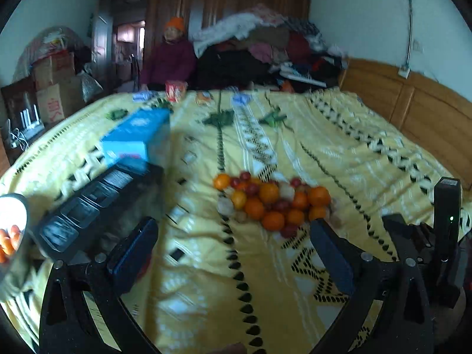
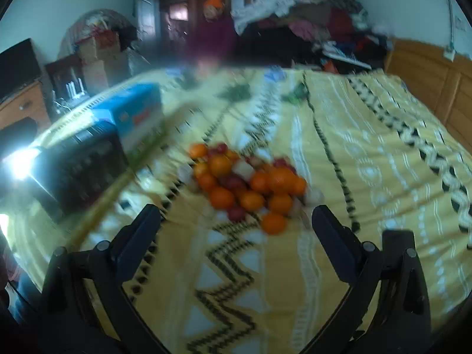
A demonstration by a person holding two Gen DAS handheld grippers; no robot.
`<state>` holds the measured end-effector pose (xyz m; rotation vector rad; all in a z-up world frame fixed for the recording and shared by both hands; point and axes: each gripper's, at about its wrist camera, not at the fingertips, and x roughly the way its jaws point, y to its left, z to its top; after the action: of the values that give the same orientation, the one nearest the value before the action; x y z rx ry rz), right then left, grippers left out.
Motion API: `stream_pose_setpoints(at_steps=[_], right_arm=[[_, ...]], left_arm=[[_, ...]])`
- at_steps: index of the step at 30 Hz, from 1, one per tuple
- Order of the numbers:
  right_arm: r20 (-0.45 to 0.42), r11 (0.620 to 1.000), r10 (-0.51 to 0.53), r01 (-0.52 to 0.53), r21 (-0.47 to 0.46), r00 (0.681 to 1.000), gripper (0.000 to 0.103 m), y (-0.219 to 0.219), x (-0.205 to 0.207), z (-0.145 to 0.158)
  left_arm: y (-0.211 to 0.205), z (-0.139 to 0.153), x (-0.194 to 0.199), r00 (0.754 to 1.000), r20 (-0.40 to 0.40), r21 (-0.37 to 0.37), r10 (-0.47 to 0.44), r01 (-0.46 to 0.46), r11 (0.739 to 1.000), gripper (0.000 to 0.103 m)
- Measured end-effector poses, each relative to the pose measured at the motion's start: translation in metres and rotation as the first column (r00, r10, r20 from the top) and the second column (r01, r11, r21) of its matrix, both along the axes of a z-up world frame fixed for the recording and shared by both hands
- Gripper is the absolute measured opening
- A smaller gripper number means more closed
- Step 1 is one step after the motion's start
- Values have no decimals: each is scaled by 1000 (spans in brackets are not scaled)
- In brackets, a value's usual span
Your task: Organize fruits
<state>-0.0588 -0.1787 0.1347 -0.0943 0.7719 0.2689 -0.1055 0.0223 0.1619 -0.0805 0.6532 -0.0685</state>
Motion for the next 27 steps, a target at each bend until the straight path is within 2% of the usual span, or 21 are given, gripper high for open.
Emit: stream_pose_setpoints(at_steps=[3, 6, 10, 12, 15, 19, 22, 27], right_arm=[[-108, 1000, -23, 21, -18, 994, 103, -25, 12, -40], [-148, 1000, -22, 21, -9, 989, 103, -33, 27, -59], [-172, 1000, 9, -4, 28, 985, 103, -33, 43, -76], [-202, 999, 6, 4, 49, 979, 103, -33, 49, -86], [-223, 998, -5, 19, 62, 975, 103, -35, 48, -100], [-215, 999, -8, 15, 32, 977, 103, -30, 48, -105], [-207, 1000, -13, 17, 20, 978, 103, -30, 49, -106], [-205, 1000, -14, 19, 19, 979, 103, -30, 50, -108]], left_arm=[[-19, -55, 28, 992, -124, 26, 17, -14, 1000, 103], [-22, -96, 52, 977, -196, 82, 79, -64, 995, 103], [-20, -134, 73, 950, -271, 139, 155, -120, 983, 103], [-18, -147, 77, 935, -314, 133, 165, -128, 983, 103], [-17, -153, 77, 937, -307, 120, 168, -137, 983, 103], [-18, -157, 74, 944, -279, 125, 177, -147, 981, 103], [-14, -159, 76, 945, -280, 102, 172, -149, 984, 103], [-16, -159, 75, 946, -275, 109, 174, -149, 983, 103]])
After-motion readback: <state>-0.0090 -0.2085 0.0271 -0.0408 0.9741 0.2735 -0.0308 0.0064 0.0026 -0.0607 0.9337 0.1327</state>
